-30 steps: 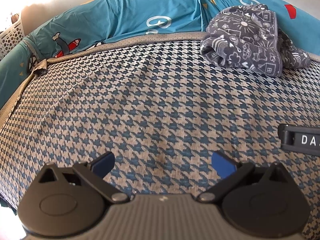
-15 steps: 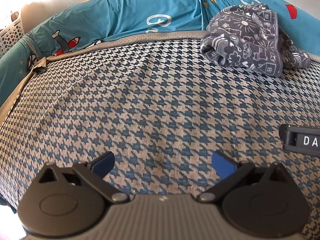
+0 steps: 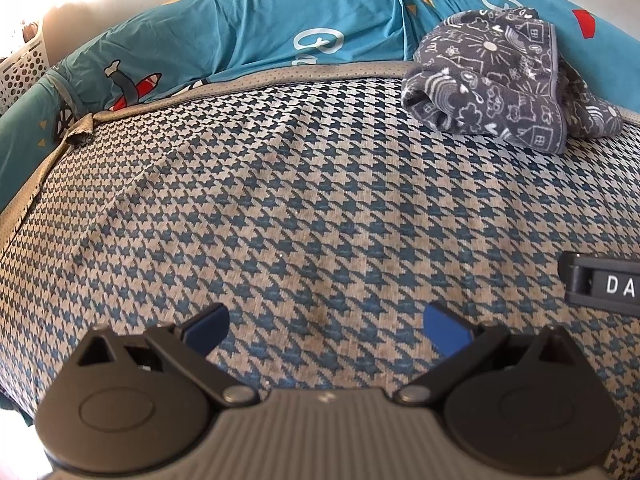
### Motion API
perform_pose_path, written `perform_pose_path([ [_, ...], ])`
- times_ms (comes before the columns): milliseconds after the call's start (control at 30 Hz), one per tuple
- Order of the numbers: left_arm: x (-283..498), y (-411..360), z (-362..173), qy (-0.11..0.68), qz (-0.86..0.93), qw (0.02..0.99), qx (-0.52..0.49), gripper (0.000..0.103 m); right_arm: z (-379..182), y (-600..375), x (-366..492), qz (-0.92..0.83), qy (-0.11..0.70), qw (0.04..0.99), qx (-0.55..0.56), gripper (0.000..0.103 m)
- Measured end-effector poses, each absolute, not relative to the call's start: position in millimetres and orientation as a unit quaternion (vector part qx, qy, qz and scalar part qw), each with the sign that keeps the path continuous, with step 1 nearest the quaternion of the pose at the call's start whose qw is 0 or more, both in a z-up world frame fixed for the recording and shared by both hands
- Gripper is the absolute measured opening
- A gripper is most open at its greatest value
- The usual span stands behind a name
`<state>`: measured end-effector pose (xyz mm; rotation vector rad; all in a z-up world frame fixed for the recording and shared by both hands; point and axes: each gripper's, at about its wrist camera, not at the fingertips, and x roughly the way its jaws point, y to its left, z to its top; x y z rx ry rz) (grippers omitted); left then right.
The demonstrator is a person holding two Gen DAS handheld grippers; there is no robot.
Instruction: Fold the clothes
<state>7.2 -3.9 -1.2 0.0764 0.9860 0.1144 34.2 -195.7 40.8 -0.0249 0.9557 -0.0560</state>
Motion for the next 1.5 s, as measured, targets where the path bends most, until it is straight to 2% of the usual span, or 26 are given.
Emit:
perform_pose_path([
  [1500, 7.5, -3.2, -2.7, 0.476, 0.061, 0.877, 0.037, 0.103, 38.4, -193.4, 35.7, -0.022, 0.465, 0.885, -0.020, 0.103],
])
